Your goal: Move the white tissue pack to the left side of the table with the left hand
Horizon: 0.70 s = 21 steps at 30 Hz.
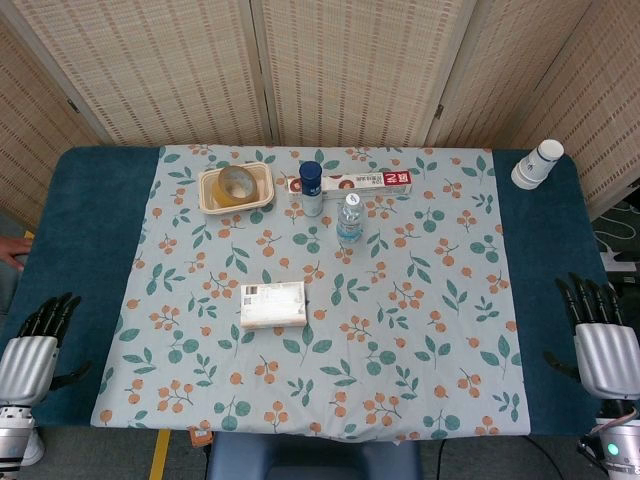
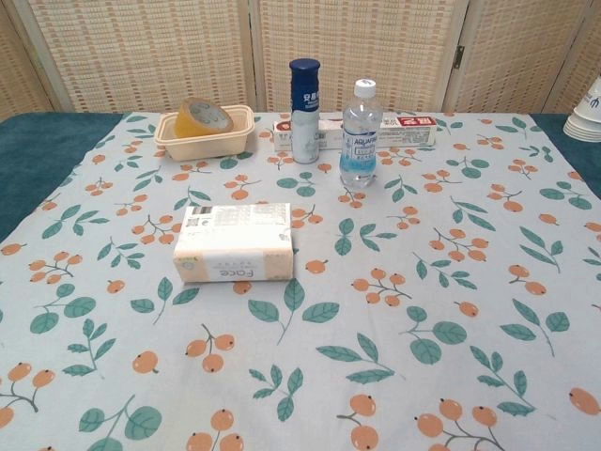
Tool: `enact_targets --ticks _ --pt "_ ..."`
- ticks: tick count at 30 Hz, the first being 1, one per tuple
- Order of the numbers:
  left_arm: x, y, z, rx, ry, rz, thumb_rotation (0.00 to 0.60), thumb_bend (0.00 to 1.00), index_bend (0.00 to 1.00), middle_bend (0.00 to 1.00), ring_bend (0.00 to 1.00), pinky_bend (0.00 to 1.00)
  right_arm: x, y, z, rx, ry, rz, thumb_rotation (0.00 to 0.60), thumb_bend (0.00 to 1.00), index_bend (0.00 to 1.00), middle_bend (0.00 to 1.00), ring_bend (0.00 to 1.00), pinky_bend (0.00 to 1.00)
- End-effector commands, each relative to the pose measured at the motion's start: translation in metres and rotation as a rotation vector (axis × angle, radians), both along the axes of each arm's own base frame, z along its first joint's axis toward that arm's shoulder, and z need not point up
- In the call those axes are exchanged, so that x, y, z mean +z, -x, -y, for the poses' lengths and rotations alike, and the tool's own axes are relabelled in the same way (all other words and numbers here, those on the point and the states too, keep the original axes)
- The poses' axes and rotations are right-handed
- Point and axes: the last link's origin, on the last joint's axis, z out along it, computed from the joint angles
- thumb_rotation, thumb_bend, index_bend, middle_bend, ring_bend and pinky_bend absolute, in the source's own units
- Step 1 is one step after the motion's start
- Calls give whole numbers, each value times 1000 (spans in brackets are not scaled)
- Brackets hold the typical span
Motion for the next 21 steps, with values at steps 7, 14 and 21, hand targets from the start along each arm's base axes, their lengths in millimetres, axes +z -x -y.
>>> enact_targets --ticks 7,14,21 --pt "1 -2 2 -13 -3 -2 600 187 0 0 0 163 -2 0 -1 1 -6 -2 600 94 2 0 0 0" --pt "6 0 0 1 1 33 600 187 0 0 0 163 -11 2 3 -13 -37 -25 600 94 3 0 0 0" --pt "5 -3 1 -7 5 35 600 186 0 0 0 165 -9 3 4 -1 -34 -19 600 94 2 0 0 0"
